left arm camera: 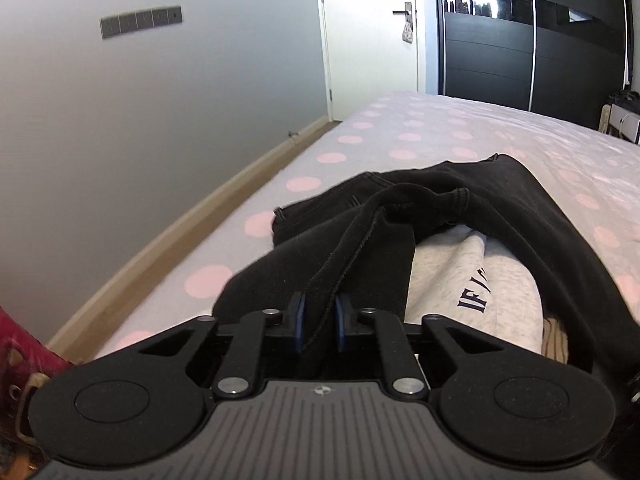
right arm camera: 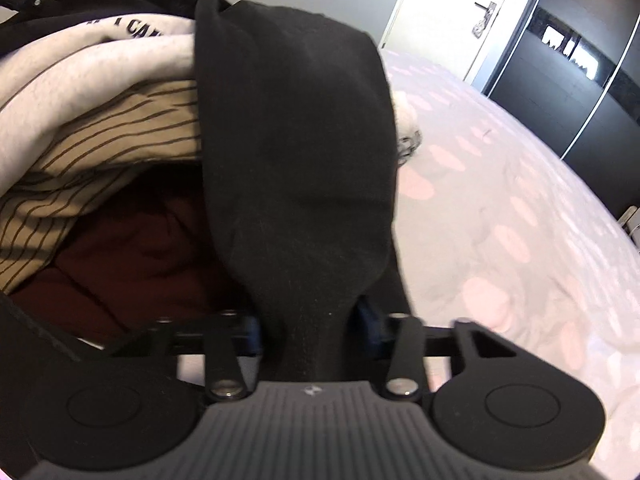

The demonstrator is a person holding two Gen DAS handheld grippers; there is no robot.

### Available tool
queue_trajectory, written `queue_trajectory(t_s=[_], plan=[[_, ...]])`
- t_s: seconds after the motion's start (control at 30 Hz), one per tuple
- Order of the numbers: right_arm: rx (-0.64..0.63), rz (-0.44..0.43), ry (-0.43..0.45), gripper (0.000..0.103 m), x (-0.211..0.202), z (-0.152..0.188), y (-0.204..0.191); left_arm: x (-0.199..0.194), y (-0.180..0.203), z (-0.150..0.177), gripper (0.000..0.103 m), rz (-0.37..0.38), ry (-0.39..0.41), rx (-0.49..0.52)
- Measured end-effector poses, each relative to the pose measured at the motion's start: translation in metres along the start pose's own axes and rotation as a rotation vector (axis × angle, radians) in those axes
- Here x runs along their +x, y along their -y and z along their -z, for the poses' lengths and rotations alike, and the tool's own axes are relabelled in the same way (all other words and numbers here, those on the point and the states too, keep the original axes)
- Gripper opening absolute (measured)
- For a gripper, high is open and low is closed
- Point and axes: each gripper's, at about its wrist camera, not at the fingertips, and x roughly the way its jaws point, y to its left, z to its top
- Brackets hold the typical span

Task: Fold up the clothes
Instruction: 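Lift the black jeans with the left tool while the right tool grasps them too, then raise the black jeans with both tools and swing them over the bed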

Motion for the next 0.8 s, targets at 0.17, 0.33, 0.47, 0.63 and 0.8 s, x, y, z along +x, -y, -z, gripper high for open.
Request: queue_trajectory(t_s=[0.17, 0.33, 0.47, 0.63, 0.8], plan=[[0.063, 0.013, 0.042, 0.011, -0.018, -0.012, 0.018, -0.016, -0.004, -0.008, 0.009, -0.029, 0.072, -0.059], [0.124, 0.073, 0.154, 0.009, -0.053, -0.034, 0.05, -0.033, -0.009, -0.013, 0.008, -0.026, 0.122, -0.103], [0.095, 0.107, 0.287, 0.009, -0.095, -0.06, 0.069, -0.047, -0.004, -0.017, 0.008, -0.028, 0.162, -0.1], [0.099, 0.112, 0.406, 0.009, -0.14, -0.084, 0.083, -0.075, -0.007, -0.027, 0.008, -0.024, 0.257, -0.143], [0.097, 0.148, 0.53, 0.01, -0.184, -0.099, 0.091, -0.119, 0.0, -0.041, 0.008, 0.004, 0.41, -0.157]])
